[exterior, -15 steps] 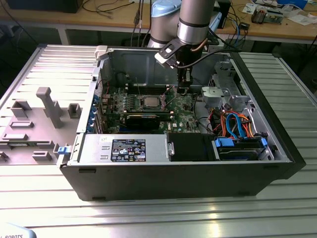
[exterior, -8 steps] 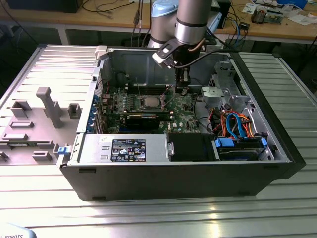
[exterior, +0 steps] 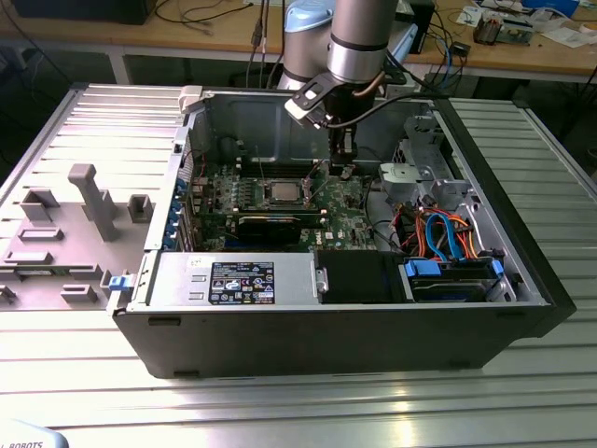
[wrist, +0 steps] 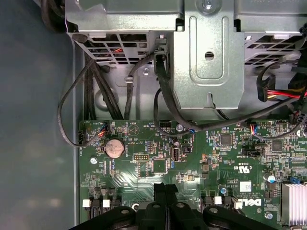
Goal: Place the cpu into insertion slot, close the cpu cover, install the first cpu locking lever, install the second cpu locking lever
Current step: 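Close the cpu cover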
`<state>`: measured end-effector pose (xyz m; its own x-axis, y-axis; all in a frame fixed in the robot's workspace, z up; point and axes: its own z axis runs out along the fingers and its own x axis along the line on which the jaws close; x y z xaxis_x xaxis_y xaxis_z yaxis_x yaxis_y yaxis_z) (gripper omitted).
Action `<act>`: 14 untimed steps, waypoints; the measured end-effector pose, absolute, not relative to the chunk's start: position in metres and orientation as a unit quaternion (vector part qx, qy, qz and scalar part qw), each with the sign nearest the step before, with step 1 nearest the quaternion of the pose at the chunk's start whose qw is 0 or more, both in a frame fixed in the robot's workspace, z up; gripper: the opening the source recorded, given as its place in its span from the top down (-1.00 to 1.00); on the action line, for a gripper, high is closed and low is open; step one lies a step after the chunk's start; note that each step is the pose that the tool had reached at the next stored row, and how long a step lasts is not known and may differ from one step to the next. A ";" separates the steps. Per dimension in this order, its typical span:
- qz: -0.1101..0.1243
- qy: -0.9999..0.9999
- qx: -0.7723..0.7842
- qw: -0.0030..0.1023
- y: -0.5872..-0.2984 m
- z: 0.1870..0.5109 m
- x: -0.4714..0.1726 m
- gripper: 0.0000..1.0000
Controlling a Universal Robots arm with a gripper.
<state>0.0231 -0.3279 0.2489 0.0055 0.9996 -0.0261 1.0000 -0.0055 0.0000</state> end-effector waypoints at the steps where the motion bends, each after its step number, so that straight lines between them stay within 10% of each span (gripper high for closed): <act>1: -0.009 0.705 0.709 0.009 -0.328 0.249 0.023 0.79; 14: -0.009 0.705 0.709 0.009 -0.328 0.249 0.019 0.79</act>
<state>0.0193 -0.3279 0.2489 0.0058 0.9996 -0.0260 1.0000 -0.0058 0.0000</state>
